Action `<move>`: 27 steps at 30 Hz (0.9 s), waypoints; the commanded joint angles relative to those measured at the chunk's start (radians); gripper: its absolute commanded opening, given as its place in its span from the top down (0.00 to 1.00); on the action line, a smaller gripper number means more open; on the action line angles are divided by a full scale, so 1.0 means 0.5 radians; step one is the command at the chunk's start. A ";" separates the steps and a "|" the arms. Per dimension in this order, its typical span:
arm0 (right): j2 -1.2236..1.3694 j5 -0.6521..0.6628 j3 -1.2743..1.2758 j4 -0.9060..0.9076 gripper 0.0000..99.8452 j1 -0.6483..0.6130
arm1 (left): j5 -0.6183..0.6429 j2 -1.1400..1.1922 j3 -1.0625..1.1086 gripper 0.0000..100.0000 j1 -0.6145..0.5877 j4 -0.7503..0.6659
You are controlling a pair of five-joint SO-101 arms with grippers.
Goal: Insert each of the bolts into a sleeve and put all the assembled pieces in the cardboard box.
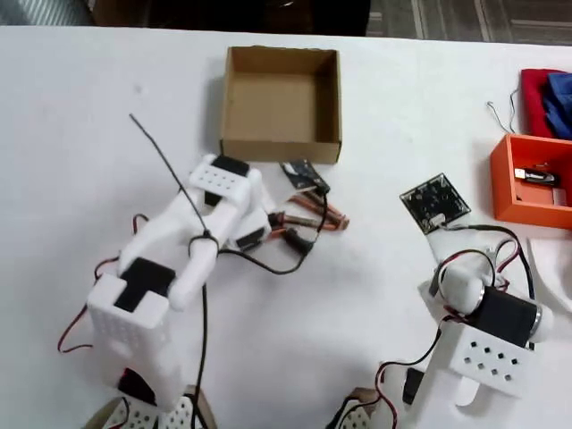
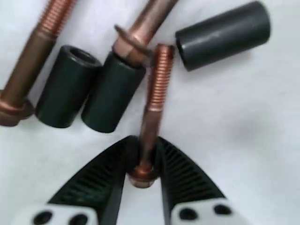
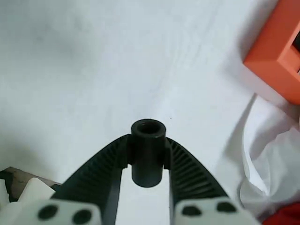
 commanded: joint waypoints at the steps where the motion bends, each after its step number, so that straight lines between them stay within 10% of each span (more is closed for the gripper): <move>1: -0.048 0.003 -0.018 -0.008 0.98 0.014 | -0.003 -0.006 -0.054 0.97 -0.012 0.058; 13: -0.048 -0.003 -0.018 -0.008 0.98 0.014 | -0.123 -0.605 -0.048 0.97 0.252 0.669; 20: -0.048 -0.003 -0.018 -0.008 0.98 0.014 | -0.985 -1.003 -0.044 0.97 -0.071 1.102; 27: -0.048 -0.003 -0.018 -0.008 0.98 0.011 | -1.893 -0.672 -0.044 0.97 -0.684 0.629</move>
